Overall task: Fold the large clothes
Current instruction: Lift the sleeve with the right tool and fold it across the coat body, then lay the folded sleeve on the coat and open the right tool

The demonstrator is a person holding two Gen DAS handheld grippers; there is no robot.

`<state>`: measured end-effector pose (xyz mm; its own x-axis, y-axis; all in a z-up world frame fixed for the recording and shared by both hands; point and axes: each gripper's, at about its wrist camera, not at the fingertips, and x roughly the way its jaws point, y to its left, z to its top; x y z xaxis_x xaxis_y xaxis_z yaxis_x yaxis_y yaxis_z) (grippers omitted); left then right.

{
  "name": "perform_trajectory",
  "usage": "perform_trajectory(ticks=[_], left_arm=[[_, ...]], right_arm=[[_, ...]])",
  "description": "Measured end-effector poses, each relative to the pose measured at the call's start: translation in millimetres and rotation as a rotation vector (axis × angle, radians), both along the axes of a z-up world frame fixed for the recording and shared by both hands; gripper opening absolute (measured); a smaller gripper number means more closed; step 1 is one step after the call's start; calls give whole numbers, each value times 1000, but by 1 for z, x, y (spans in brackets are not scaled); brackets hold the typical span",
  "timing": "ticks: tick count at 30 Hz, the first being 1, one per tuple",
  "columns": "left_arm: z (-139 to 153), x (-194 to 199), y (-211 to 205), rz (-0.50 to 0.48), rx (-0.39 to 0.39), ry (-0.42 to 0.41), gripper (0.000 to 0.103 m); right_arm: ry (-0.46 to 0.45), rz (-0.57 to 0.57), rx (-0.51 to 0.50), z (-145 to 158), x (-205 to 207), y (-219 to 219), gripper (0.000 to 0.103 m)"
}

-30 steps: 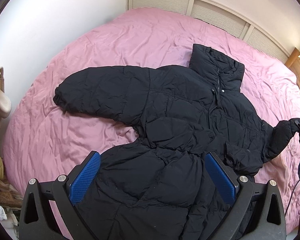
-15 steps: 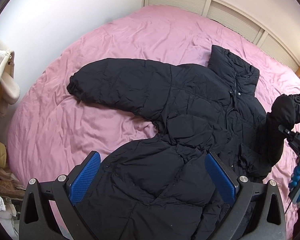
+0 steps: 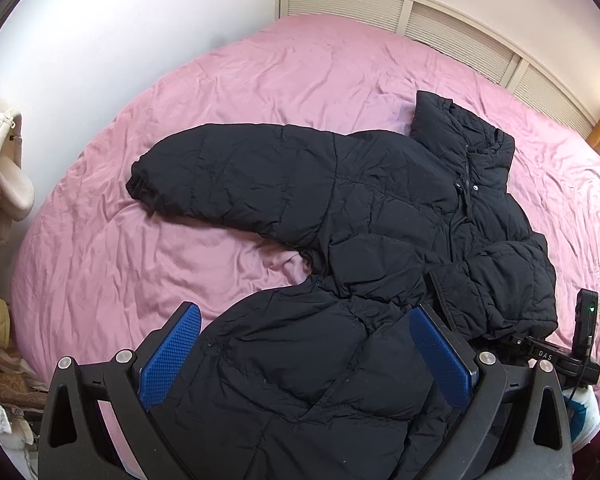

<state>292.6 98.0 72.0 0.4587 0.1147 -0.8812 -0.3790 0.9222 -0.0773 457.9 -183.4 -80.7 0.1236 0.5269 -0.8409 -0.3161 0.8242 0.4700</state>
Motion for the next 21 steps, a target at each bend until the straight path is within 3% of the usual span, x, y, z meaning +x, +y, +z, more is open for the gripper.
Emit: perform_trajectory(ticks=[6,11,13,18,21], left_arm=[[1,6,1,-24,20,-14,102],[-9,8,12,-21,-4,-6,102],[-14,7,20,-12,-23,-7,102],[-27,6,43,21,-50,0,102],[-36,5,62,46,-52,7,102]], right_arm=[[-50,17,-76,10,-9,-2,11],[-85,24,-77,31,-15,-13,29],[-102,19,-75,42,-15,-16,31],[-188,-52,-145,56,3,-15,41],[-205,-104,-213,45,16,-11,44]])
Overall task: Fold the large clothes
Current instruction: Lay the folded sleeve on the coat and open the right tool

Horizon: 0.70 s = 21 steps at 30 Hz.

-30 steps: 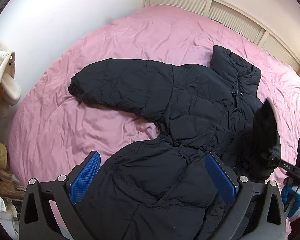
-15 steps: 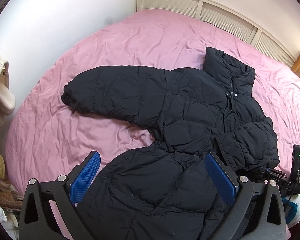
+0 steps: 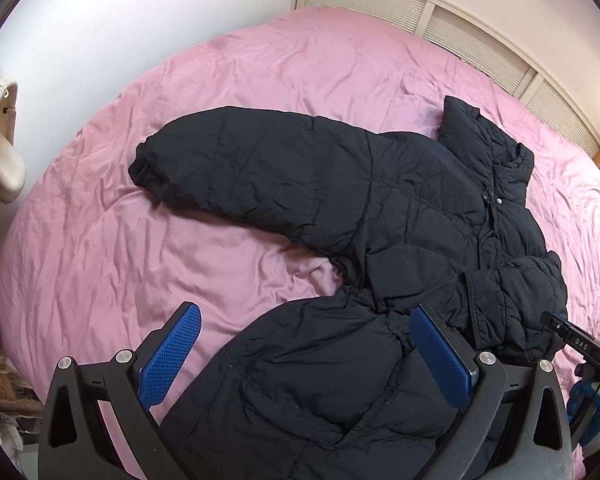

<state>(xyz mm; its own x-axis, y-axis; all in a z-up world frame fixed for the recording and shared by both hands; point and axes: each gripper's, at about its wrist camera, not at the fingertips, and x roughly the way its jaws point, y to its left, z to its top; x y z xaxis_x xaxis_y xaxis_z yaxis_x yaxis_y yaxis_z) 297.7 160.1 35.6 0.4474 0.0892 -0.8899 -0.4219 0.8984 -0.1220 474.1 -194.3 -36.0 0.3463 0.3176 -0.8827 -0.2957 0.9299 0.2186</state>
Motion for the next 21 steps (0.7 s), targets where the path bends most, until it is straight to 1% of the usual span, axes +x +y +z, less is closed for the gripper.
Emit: perform_trajectory(ticks=[4,5,8,11,18,21], left_arm=[[-15,-3,25,23,-2,24,102],[-20,-4,31,32,0,30,102],[-32,-6,51,63,-24,47,102],[-42,-5,68,84,-52,51,102],[-60,8,108,126,-102,38,102],[-71,16,133,164,-147,21,102]], right_arm=[[64,-49,-26,-36,6,9,45],[77,-50,-33,-43,6,13,46],[97,-51,-71,-57,5,23,50],[112,-73,-83,-54,8,25,50],[105,-121,-100,-26,10,28,50],[106,-155,-98,-20,6,26,50]])
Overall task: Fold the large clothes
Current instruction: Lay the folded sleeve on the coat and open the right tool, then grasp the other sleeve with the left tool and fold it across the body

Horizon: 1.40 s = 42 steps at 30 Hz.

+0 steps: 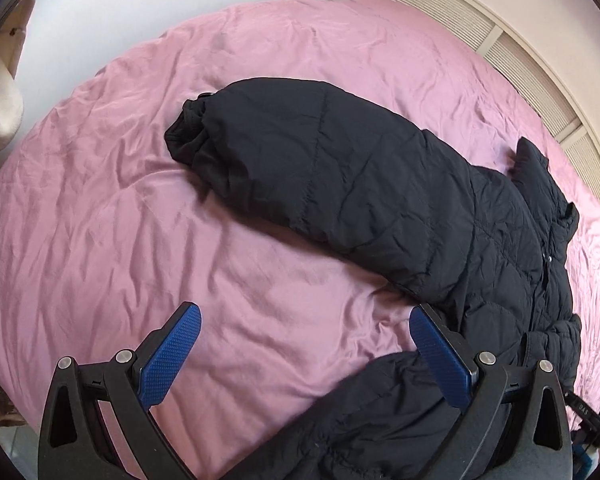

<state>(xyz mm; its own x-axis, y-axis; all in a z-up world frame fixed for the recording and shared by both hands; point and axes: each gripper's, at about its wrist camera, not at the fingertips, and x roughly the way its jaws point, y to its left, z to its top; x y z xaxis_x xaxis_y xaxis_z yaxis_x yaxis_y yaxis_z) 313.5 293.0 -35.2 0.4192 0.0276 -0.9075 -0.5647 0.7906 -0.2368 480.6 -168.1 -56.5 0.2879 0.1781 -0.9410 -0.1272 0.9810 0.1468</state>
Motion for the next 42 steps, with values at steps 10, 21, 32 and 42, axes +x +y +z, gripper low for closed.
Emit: perform_trajectory(ticks=[10,21,32,42], left_arm=[[-40,26,74,147,-145,-62,102],[-89,48,128,307,-387,-148,97],[-102,61,144,357,-571,-252,47],[-81,62,141,341,-544,-274,19]], right_arm=[[-5,-78,-40,27,-4,-11,50],[-19,-124,-90,63,-18,-23,50],[-49,-163,-128,95,-36,-30,50],[-85,-152,-114,108,-49,-26,50]])
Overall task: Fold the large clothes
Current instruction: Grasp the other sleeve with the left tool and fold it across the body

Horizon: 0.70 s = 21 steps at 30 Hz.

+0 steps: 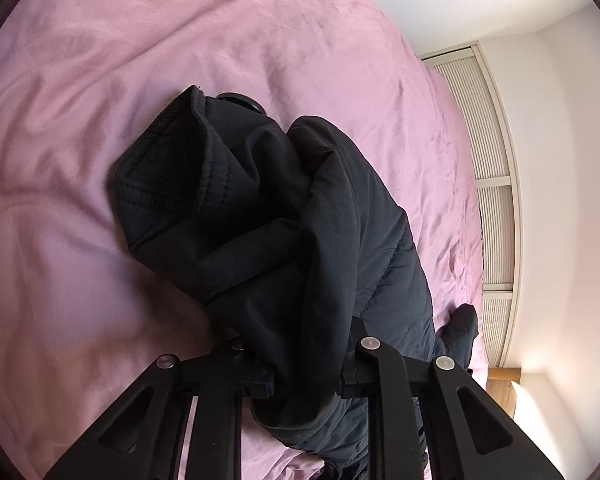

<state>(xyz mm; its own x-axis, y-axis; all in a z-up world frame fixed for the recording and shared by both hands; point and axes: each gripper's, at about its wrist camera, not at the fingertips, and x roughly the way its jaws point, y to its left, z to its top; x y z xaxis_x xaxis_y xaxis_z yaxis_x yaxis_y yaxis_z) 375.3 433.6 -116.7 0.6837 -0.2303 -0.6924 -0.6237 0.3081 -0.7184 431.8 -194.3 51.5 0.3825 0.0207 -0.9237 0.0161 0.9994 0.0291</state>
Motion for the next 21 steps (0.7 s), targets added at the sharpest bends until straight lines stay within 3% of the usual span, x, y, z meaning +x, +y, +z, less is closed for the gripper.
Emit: perform_trajectory(ticks=[12,21], left_arm=[[47,-3,-24,-19,121,39,13],[112,7,-74,-80,247,-62,11]], right_arm=[[-1,-36,113,-35,-18,-34,50],[-2,-47,124,-39,-25,-73,50]])
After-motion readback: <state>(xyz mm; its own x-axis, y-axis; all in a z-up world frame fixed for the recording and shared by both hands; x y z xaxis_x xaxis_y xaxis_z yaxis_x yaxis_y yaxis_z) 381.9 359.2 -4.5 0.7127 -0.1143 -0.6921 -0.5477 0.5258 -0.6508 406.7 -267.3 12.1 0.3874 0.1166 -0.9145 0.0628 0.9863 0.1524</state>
